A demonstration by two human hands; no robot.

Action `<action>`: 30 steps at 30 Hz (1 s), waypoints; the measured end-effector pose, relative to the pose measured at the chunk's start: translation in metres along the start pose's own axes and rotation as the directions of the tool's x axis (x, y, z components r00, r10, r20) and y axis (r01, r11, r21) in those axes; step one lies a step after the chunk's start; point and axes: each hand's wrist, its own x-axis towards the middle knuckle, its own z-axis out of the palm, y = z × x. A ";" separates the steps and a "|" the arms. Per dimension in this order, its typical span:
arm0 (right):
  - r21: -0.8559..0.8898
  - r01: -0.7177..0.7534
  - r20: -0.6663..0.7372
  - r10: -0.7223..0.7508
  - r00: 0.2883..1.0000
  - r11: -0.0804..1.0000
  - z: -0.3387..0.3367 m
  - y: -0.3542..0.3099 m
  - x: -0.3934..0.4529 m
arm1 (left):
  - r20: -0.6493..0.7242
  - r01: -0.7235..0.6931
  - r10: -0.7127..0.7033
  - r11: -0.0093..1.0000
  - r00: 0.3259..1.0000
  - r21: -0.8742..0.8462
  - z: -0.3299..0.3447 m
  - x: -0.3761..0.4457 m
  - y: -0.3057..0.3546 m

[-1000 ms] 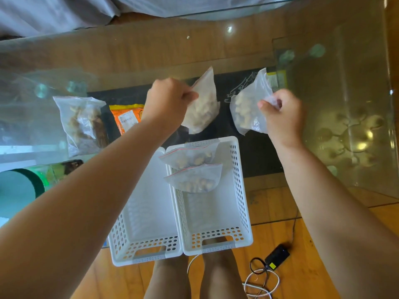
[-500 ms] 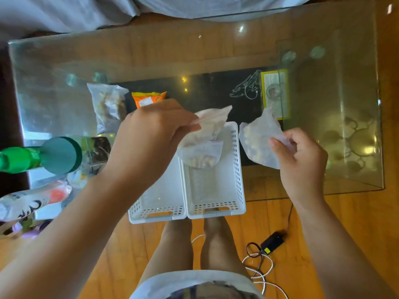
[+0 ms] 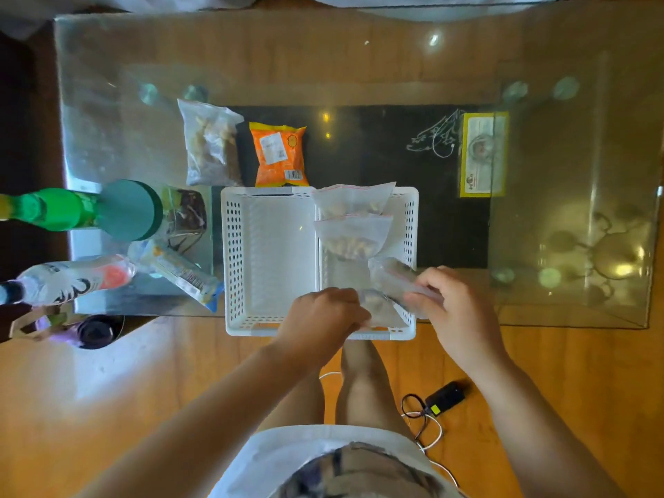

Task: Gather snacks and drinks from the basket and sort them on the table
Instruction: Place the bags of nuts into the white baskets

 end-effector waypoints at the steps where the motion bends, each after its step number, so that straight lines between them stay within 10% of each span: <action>1: -0.012 0.005 0.040 -0.005 0.999 1.000 0.006 -0.001 0.002 | 0.017 -0.004 0.004 1.000 1.000 0.026 0.010 0.004 -0.001; 11: -0.089 0.067 0.327 -0.034 0.944 0.994 0.073 0.000 0.053 | 0.214 0.105 -0.123 0.990 0.969 0.097 0.061 0.038 -0.014; 30: -0.116 0.007 0.416 0.042 0.908 0.993 0.082 0.012 0.077 | 0.041 0.339 -0.337 0.933 0.941 -0.121 0.052 0.027 -0.054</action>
